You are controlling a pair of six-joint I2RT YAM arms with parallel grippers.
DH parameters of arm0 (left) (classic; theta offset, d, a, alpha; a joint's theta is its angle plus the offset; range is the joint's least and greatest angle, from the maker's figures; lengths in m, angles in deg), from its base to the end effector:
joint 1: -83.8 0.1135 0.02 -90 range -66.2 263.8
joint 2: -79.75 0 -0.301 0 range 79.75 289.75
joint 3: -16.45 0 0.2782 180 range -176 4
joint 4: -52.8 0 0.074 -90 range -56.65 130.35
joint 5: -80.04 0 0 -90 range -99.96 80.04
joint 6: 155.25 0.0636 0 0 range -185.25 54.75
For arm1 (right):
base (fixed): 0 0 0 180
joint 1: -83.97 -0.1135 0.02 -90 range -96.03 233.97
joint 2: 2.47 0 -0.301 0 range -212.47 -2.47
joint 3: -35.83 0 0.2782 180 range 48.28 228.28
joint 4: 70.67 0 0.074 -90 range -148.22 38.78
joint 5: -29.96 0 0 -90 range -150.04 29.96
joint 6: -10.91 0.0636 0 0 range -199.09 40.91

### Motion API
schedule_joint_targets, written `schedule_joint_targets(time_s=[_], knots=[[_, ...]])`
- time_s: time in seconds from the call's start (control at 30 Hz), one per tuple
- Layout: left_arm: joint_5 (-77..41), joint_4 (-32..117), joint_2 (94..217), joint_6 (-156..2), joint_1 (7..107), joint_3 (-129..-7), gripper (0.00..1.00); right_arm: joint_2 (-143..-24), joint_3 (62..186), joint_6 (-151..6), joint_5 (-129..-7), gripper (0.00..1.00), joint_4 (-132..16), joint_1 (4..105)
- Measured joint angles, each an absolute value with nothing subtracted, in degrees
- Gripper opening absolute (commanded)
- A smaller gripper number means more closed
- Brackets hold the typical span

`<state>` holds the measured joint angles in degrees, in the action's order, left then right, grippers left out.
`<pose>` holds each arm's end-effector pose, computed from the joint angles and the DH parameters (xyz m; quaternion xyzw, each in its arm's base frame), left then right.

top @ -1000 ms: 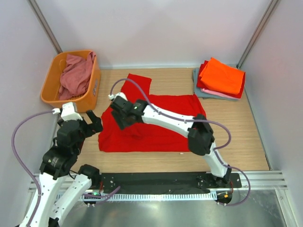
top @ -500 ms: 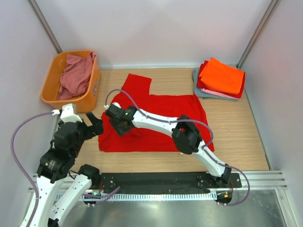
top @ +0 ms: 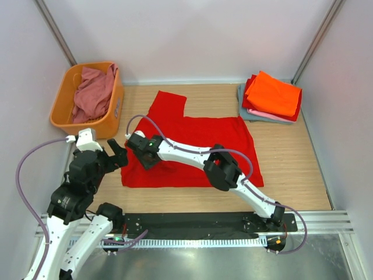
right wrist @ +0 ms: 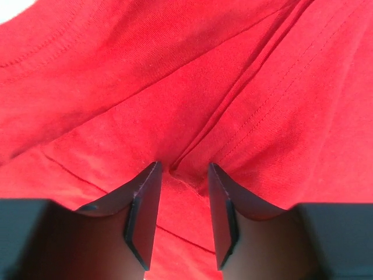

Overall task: Fold and stack the t-shirts
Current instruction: Fold the tshirt

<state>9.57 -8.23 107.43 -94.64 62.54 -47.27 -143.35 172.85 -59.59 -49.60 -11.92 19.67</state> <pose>0.1007 -0.0164 0.3604 -0.1498 0.8226 -0.0972 0.5399 0.2679 0.5302 0.1634 -0.3488 0.9027 0.0917 0.2345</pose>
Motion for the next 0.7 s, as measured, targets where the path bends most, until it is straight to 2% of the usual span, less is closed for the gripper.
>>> schedule_joint_targets(time_s=[0.07,0.1,0.2,0.7], knots=[[9.57,-8.21,107.43,-94.64,62.54,-47.27,1.0,-143.66,172.85,-59.52,-49.08,0.34,-11.92,19.56],[9.57,-8.23,107.43,-94.61,62.54,-47.25,1.0,-143.7,172.85,-59.5,-48.66,0.26,-11.87,19.54],[9.57,-8.23,107.43,-94.64,62.54,-47.14,1.0,-143.72,172.92,-59.5,-47.7,0.15,-11.81,19.56],[9.99,-8.21,107.43,-94.64,62.54,-46.74,1.0,-142.43,172.94,-61.58,-44.9,0.13,-9.88,19.83]])
